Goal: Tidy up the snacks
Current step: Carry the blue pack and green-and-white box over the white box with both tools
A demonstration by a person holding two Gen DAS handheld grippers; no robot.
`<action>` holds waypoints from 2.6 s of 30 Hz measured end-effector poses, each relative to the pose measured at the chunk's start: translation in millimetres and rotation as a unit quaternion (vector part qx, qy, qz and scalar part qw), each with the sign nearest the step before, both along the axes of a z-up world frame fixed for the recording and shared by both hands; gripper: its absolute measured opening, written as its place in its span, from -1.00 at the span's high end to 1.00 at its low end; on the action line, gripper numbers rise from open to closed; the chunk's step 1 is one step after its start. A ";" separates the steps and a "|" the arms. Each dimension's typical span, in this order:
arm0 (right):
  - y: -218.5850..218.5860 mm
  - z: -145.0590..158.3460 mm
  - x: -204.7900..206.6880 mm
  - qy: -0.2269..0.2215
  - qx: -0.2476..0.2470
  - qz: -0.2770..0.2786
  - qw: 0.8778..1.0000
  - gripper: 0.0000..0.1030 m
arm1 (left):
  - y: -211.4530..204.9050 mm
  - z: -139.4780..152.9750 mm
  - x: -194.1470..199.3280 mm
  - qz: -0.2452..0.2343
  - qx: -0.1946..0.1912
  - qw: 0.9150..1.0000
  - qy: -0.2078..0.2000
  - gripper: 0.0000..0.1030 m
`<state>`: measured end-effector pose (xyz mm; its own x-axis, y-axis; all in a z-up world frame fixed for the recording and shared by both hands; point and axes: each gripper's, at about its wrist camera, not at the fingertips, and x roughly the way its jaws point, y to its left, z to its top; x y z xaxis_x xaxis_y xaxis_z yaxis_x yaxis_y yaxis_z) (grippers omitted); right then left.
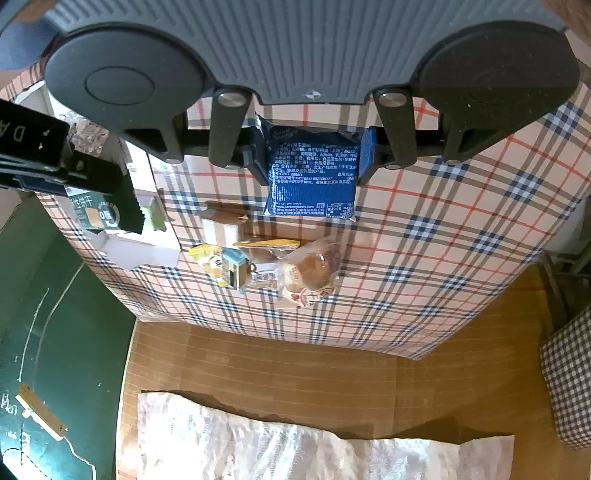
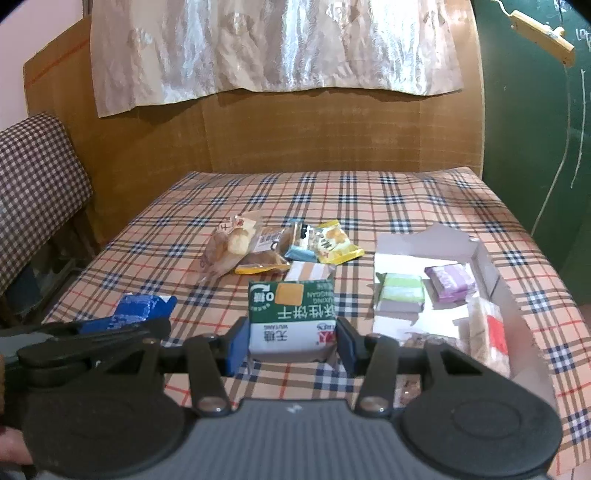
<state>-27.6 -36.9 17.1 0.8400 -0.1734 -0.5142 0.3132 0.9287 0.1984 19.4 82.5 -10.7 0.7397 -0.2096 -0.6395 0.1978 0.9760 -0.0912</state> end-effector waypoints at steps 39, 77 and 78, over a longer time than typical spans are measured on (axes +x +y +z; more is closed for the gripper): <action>-43.8 3.0 -51.1 -0.027 0.012 -0.077 0.997 0.06 | -54.3 1.6 -13.4 -0.117 0.003 0.993 -0.005 -0.08; -93.4 -13.6 -99.4 -0.029 0.036 -0.154 0.987 0.06 | -115.5 -6.5 -42.8 -0.219 -0.013 0.975 0.028 -0.08; -94.9 -14.6 -100.5 -0.028 0.037 -0.155 0.987 0.06 | -116.6 -6.6 -43.7 -0.221 -0.014 0.975 0.031 -0.08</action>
<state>-128.1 -131.9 2.5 0.7804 -0.3902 -0.4886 0.5661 0.7727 0.2872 -24.3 -34.1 -17.3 0.5337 -0.5164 -0.6697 0.5916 0.7938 -0.1406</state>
